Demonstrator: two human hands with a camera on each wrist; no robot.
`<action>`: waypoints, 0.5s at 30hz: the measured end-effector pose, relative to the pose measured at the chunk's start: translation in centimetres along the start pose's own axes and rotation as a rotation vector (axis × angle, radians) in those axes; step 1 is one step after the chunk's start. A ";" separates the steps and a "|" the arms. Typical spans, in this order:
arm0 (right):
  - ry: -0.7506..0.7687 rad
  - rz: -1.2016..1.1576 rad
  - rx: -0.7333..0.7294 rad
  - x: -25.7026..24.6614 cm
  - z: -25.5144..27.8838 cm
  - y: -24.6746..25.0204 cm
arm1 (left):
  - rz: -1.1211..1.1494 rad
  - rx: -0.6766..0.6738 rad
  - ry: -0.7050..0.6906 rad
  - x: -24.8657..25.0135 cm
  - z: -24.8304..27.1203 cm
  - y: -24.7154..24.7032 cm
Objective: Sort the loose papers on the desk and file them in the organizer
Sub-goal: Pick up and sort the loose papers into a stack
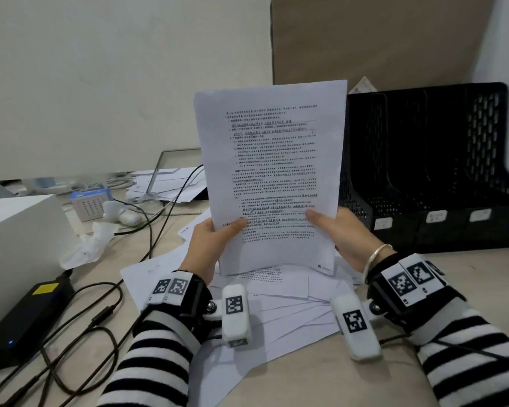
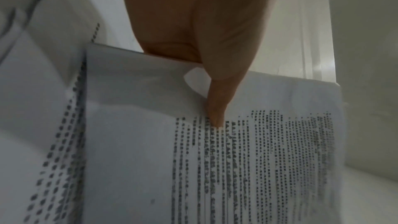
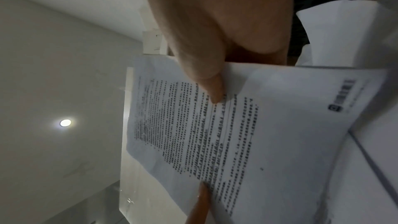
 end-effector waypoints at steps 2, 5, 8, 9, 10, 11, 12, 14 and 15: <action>0.021 -0.012 0.016 -0.2 0.0 0.3 | 0.036 -0.049 0.028 0.2 0.2 0.0; 0.017 -0.068 0.000 -0.6 -0.1 0.4 | 0.123 -0.173 0.147 -0.3 0.8 -0.3; -0.011 -0.105 -0.022 -0.7 -0.4 0.4 | 0.113 -0.254 0.232 -1.2 1.1 -0.6; -0.027 -0.107 -0.032 -0.7 -0.7 0.4 | 0.119 -0.251 0.232 -1.4 1.0 -0.5; -0.047 -0.103 -0.055 -0.7 -0.9 0.3 | 0.119 -0.233 0.226 -1.4 0.9 -0.4; -0.068 -0.099 -0.094 -0.8 -1.3 0.2 | 0.111 -0.202 0.212 -1.3 0.8 -0.1; -0.091 -0.075 -0.138 -1.1 -1.7 -0.2 | 0.102 -0.174 0.197 -1.2 0.7 0.3; -0.144 0.027 -0.183 -2.4 -3.0 -0.5 | 0.089 -0.074 0.161 -1.2 0.5 1.8; -0.167 0.096 -0.169 -3.3 -3.9 -0.4 | 0.090 -0.017 0.143 -1.2 0.5 2.6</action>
Point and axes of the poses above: each hand's wrist, its own z-axis away from the middle knuckle, its own y-axis out of the back of the hand, x = y × z, the point moved 6 cm from there along -z, towards the middle knuckle, and after that the axes turned 13 degrees about -x, right-handed, at the moved point
